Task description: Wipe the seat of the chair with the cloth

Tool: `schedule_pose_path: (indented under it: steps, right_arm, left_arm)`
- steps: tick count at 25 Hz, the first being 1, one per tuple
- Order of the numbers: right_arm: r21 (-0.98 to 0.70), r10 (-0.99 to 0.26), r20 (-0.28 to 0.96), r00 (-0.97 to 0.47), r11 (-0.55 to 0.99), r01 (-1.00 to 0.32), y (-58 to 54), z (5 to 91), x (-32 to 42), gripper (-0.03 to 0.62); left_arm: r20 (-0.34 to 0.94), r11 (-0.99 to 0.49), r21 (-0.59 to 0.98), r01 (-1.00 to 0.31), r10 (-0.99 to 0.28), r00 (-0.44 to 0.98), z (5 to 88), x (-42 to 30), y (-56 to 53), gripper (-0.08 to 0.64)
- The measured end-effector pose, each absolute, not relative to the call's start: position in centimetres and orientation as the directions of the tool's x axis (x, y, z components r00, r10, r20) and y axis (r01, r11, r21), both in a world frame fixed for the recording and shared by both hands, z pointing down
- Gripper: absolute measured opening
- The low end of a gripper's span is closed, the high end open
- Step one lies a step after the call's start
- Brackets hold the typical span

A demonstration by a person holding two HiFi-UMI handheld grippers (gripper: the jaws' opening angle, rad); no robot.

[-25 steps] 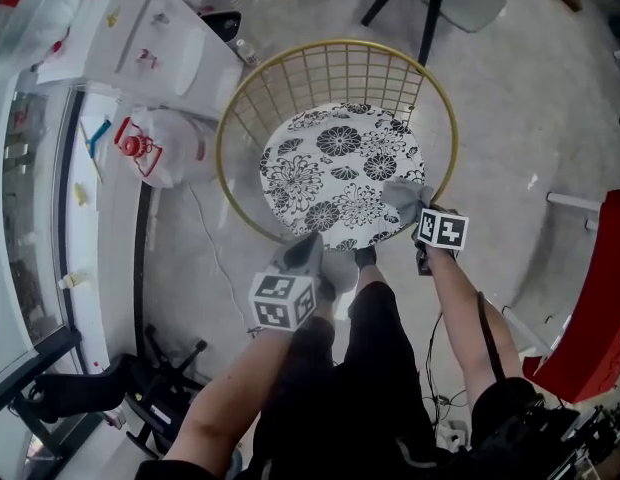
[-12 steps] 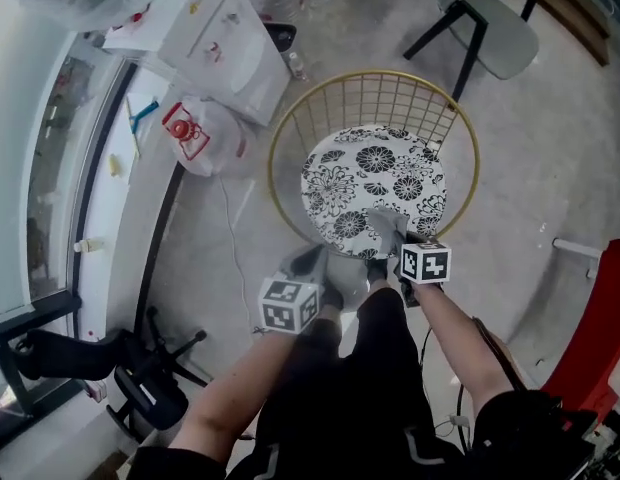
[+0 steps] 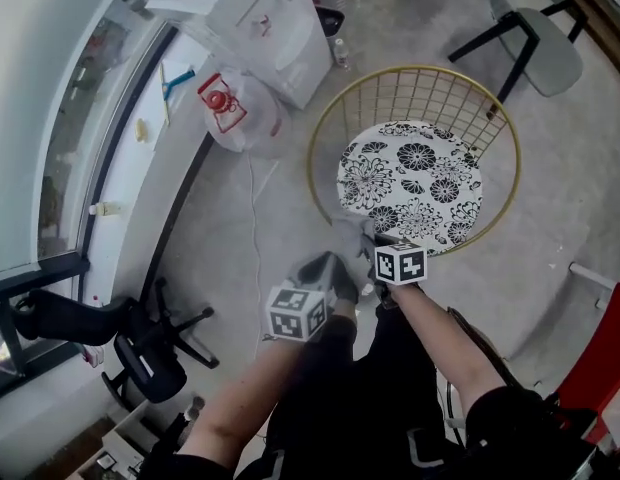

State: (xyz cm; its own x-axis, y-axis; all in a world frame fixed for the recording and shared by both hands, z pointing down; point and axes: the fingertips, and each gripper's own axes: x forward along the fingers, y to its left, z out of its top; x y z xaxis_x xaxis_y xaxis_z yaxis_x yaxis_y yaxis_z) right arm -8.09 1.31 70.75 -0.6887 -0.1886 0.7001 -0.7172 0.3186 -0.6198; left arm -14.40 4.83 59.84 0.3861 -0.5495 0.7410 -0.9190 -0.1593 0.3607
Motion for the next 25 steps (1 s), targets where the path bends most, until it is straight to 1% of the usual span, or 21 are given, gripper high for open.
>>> schedule_pose_path:
  steps: [4,9,17,25]
  right_arm:
    - [-0.634,-0.153,0.706,-0.692,0.300,-0.713,1.8,73.6,-10.0,0.023]
    - [-0.606,-0.145,0.741,-0.656,0.278,-0.746,2.0,76.7,-9.8,0.023]
    - [-0.556,-0.150,0.789,-0.595,0.236,-0.797,2.2,79.5,-6.9,0.023]
    - [-0.526,-0.174,0.813,-0.556,0.191,-0.829,2.0,80.3,-3.7,0.023]
  left_arm:
    - [0.750,-0.127,0.360,-0.924,-0.549,0.367,60.8,-15.3,5.7,0.006]
    - [0.757,-0.122,0.356,-0.926,-0.544,0.363,62.0,-15.9,6.1,0.006]
    - [0.759,-0.160,0.362,-0.918,-0.521,0.390,63.2,-14.9,5.6,0.006]
    - [0.754,-0.219,0.377,-0.900,-0.493,0.435,63.5,-12.8,4.7,0.006]
